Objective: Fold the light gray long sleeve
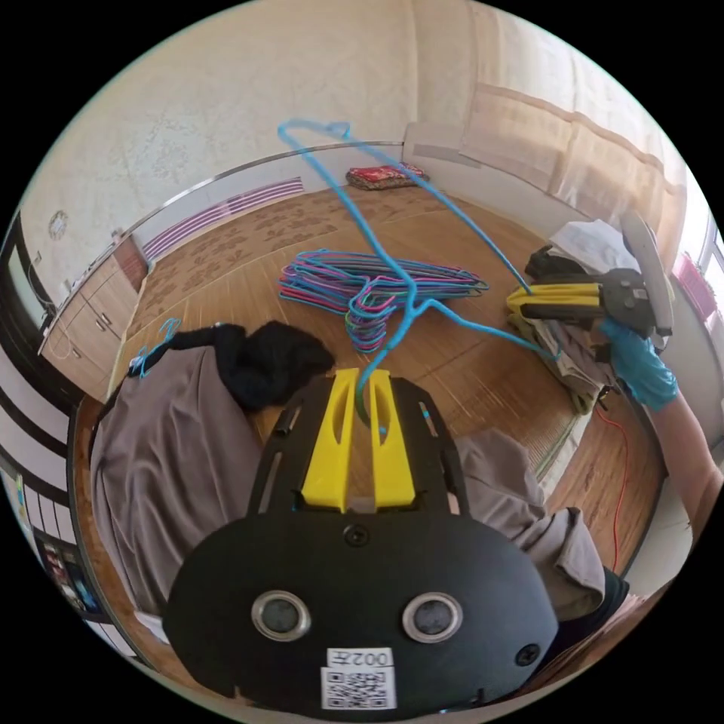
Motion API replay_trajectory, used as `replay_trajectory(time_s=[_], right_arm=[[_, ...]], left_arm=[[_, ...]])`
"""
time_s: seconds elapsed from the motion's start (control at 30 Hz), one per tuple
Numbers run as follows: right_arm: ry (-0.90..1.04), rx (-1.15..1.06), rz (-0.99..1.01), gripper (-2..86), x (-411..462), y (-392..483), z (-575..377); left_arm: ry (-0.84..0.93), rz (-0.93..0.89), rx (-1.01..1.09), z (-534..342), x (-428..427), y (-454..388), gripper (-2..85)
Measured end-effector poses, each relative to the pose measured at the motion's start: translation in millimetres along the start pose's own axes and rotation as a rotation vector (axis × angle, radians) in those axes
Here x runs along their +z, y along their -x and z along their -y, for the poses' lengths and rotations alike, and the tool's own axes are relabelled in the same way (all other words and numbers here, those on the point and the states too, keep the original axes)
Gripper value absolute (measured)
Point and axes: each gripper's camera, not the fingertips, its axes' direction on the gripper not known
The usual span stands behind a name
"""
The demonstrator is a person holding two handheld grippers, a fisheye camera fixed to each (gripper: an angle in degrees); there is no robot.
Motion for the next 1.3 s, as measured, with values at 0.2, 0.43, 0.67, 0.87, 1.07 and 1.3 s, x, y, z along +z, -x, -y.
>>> replay_trajectory(time_s=[0.2, 0.43, 0.67, 0.87, 1.07, 1.3], right_arm=[[0.032, -0.073, -0.188, -0.8, 47.9, -13.2, 43.4], [0.095, -0.075, -0.232, 0.3, 102.9, -37.1, 74.9], [0.129, -0.097, -0.264, 4.4, 148.3, -47.0, 84.8], [0.122, -0.082, -0.23, 6.3, 149.6, -50.1, 75.7], [0.011, -0.062, -0.185, 6.4, 90.8, -48.9, 45.1], [-0.158, -0.052, -0.008, 6.2, -22.1, -32.3, -16.2]], left_arm=[[0.011, 0.077, 0.053, 62.4, 42.1, 6.0, 3.5], [0.042, -0.006, -0.003, 108.1, 92.5, 29.4, 4.1], [0.075, -0.007, 0.009, 122.7, 127.3, 32.1, 3.9], [0.059, 0.01, -0.009, 118.9, 120.5, 35.5, 2.3], [0.009, 0.013, -0.022, 94.9, 78.7, 41.6, 2.4], [-0.034, 0.034, -0.019, 36.5, -1.6, 41.9, 2.2]])
